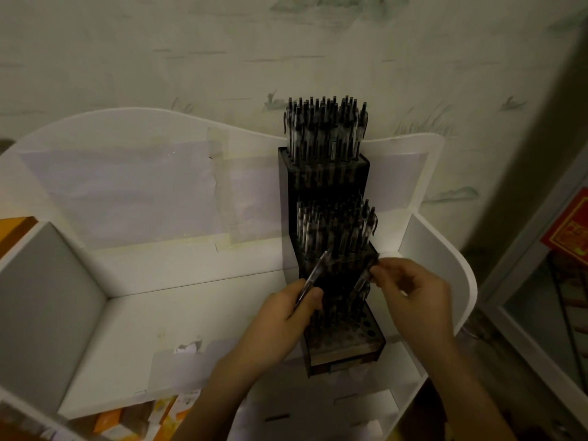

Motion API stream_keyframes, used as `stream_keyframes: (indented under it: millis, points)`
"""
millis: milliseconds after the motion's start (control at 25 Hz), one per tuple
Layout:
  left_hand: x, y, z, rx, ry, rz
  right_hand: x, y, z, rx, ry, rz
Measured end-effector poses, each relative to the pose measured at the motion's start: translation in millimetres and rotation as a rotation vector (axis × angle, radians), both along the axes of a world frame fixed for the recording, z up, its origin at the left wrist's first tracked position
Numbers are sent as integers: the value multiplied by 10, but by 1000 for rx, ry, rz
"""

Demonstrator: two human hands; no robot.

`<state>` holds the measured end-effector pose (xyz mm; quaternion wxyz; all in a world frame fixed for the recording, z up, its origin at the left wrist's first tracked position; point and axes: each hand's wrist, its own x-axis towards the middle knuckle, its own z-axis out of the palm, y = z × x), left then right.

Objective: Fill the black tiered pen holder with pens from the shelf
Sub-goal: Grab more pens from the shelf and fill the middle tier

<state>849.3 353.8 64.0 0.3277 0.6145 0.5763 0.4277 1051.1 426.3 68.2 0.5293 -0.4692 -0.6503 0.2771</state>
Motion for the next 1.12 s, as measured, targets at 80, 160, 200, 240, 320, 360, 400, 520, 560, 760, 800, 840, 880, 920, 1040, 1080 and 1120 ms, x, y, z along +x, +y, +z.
stream_keyframes:
  millis: [80, 160, 200, 240, 320, 360, 400, 520, 560, 760, 800, 840, 880, 920, 1040, 1080, 1120]
  points:
    - [-4, 2, -1, 8, -10, -3, -60, 2, -158, 61, -106, 3]
    - [-8, -7, -2, 12, -13, -5, -99, 19, -280, 70, -148, 23]
    - [-11, -12, -1, 14, -17, -4, -110, 39, -333, 66, -160, 26]
    - [-14, -16, 0, 15, -20, -2, -120, 58, -380, 69, -172, 24]
    - [-20, -23, 2, 13, -19, 3, -138, 86, -479, 77, -203, 30]
    - [-22, -26, 5, 12, -18, 5, -147, 90, -535, 66, -221, 43]
    - [-22, -28, 8, 13, -19, 5, -154, 84, -595, 42, -236, 59]
    - [-15, -31, 18, 23, -22, 4, -151, 65, -733, -27, -239, 87]
    - [-14, -32, 23, 24, -19, 3, -148, 76, -739, -42, -241, 88]
    - [15, -24, 42, 20, -22, -27, -109, 65, -569, -30, -234, 63]
    - [28, -24, 48, 15, -28, -34, -105, 36, -521, -8, -200, 45]
    - [43, -25, 54, 11, -34, -44, -104, 1, -467, 14, -154, 33]
    - [64, -24, 62, 8, -37, -55, -113, -35, -396, 18, -94, 46]
    - [87, -21, 71, 7, -34, -67, -131, -67, -305, -5, -30, 91]
    - [163, 5, 90, 11, 3, -101, -201, -138, -35, -113, 93, 316]
    - [184, 13, 98, 10, 19, -107, -216, -149, 23, -134, 133, 370]
    - [203, 18, 105, 7, 33, -110, -224, -159, 68, -150, 179, 405]
